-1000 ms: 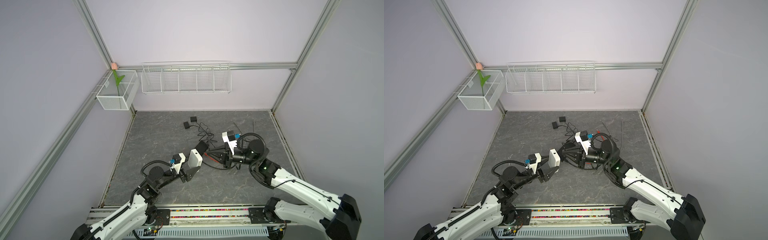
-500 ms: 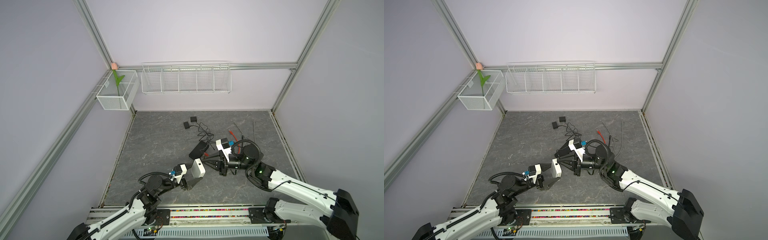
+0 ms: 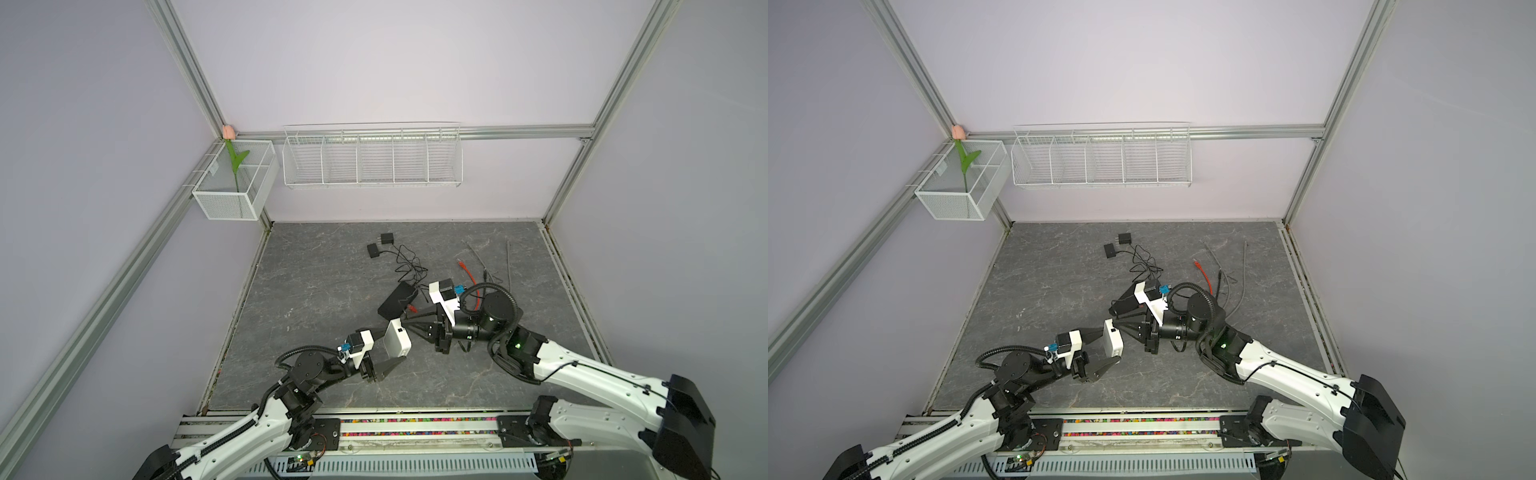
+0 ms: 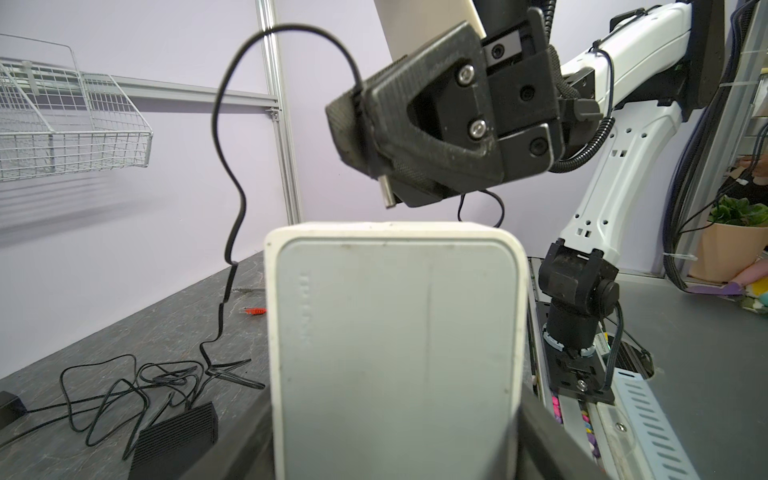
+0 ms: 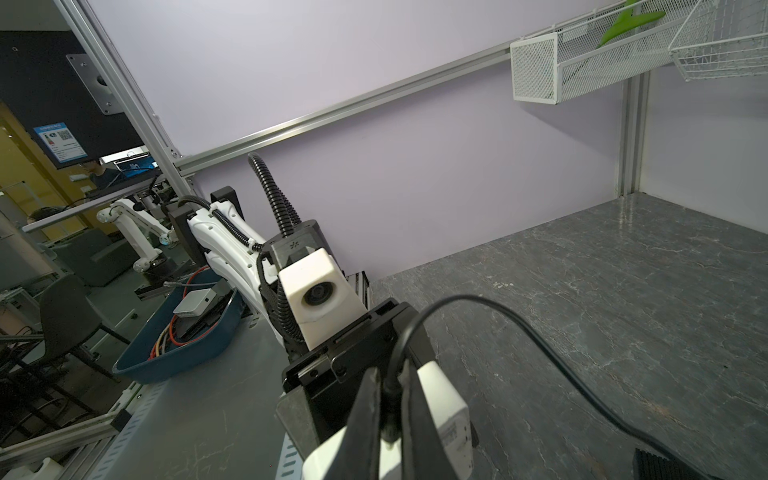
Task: Insert the plug into the switch port
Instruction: 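Push the barrel plug down into the router's top port with the right gripper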
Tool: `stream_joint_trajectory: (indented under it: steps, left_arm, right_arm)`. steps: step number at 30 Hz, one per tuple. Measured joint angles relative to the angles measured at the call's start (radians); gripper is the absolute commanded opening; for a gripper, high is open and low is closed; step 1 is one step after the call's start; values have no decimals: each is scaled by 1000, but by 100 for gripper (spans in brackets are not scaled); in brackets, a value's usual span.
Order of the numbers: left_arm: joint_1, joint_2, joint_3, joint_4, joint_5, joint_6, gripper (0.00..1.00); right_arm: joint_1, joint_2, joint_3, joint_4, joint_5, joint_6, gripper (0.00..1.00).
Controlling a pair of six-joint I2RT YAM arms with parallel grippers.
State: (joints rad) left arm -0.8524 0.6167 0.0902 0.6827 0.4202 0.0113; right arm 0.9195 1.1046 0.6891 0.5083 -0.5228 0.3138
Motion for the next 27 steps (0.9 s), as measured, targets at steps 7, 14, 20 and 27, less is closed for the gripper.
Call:
stream_joint_trajectory:
  steps: [7, 14, 20, 27]
  left_arm:
    - [-2, -5, -5, -3, 0, -3, 0]
    - [-2, -20, -5, -24, -1, -3, 0]
    - [-3, -32, -7, -39, -7, -8, 0]
    - [-4, -45, -10, -51, -20, -23, 0]
  right_arm:
    - [10, 16, 0, 6, 6, 0, 7]
    - [16, 29, 0, 15, 11, -1, 7]
    - [30, 46, 1, 29, 25, -8, 7]
    - [40, 52, 1, 33, 53, -18, 7]
